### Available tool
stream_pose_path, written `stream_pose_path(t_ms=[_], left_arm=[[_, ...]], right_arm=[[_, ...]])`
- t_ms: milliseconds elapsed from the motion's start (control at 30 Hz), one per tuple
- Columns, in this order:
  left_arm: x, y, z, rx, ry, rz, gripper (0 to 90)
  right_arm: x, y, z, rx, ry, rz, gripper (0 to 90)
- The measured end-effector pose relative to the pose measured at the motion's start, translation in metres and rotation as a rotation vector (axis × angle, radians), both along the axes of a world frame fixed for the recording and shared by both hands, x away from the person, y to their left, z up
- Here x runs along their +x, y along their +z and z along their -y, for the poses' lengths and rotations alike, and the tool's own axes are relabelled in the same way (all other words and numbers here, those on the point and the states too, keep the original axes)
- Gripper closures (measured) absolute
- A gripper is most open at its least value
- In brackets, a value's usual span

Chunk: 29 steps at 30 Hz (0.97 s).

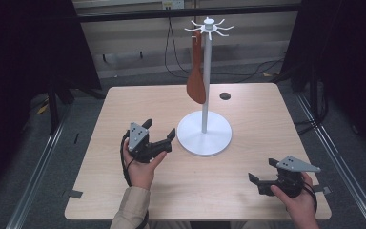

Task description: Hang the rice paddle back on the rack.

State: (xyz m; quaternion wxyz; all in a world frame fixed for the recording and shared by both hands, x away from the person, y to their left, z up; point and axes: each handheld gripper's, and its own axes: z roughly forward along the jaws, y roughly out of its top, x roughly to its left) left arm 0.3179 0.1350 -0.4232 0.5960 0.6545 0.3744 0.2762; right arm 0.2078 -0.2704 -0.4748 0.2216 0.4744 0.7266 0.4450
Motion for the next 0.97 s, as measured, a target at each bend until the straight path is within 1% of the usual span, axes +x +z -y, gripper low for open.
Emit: stream_pose_path(t_ms=[33, 67, 100, 133, 200, 233, 267, 300, 333, 367, 467, 633, 700, 733, 767, 800, 833, 967], left_arm=[[-0.001, -0.003, -0.001, 0.001, -0.001, -0.005, 10.1], [-0.002, -0.004, -0.003, 0.012, -0.003, -0.004, 10.1], [-0.003, -0.006, -0.002, 0.004, 0.005, -0.010, 10.1], [-0.004, -0.007, -0.004, 0.016, -0.002, -0.012, 10.1], [-0.004, -0.008, -0.005, 0.020, -0.003, -0.011, 10.1], [-0.005, -0.010, -0.006, 0.031, 0.001, -0.014, 10.1], [-0.005, -0.011, -0.007, 0.019, -0.002, -0.014, 10.1], [-0.006, -0.013, -0.009, 0.029, 0.008, -0.021, 10.1], [-0.006, -0.014, -0.011, 0.032, 0.002, -0.020, 10.0], [-0.006, -0.015, -0.012, 0.024, 0.005, -0.022, 10.0], [-0.007, -0.016, -0.013, 0.027, 0.006, -0.020, 10.0], [-0.009, -0.024, -0.014, 0.032, 0.006, -0.042, 10.0], [-0.010, -0.024, -0.014, 0.039, 0.011, -0.039, 10.0], [-0.010, -0.025, -0.013, 0.027, 0.006, -0.044, 10.0], [-0.011, -0.025, -0.013, 0.040, 0.009, -0.044, 10.0], [-0.011, -0.025, -0.013, 0.040, 0.009, -0.044, 10.0], [-0.011, -0.026, -0.014, 0.034, 0.002, -0.049, 10.0], [-0.011, -0.027, -0.015, 0.039, 0.003, -0.060, 10.0]], right_arm=[[0.000, 0.000, 0.000, 0.000, 0.000, 0.000, 4.8], [0.000, 0.000, 0.000, -0.001, 0.000, 0.001, 4.8], [0.000, 0.000, 0.000, -0.001, -0.001, 0.001, 4.7], [0.000, 0.000, 0.000, -0.001, 0.002, 0.001, 4.8], [0.000, 0.000, 0.000, -0.002, 0.000, 0.001, 4.8], [0.000, 0.000, 0.000, -0.003, 0.001, 0.001, 4.7], [0.000, 0.000, 0.000, -0.003, 0.001, 0.001, 4.8], [0.000, 0.000, -0.001, 0.001, 0.000, 0.001, 4.8], [0.000, 0.000, 0.000, 0.001, 0.000, 0.001, 4.8], [0.000, 0.000, 0.000, 0.000, 0.000, 0.003, 4.7], [0.000, 0.000, 0.000, -0.003, 0.001, 0.004, 4.7], [-0.001, 0.000, 0.000, -0.008, 0.002, 0.007, 4.7], [-0.001, 0.001, 0.000, -0.005, 0.002, 0.011, 4.8], [-0.001, 0.001, 0.000, -0.005, 0.002, 0.011, 4.8], [-0.001, 0.001, 0.000, -0.004, 0.001, 0.010, 4.7], [-0.001, 0.001, 0.000, -0.004, 0.001, 0.010, 4.7], [-0.001, 0.001, 0.001, -0.002, -0.001, 0.008, 4.7], [-0.001, 0.001, 0.001, -0.003, 0.000, 0.012, 4.7]])
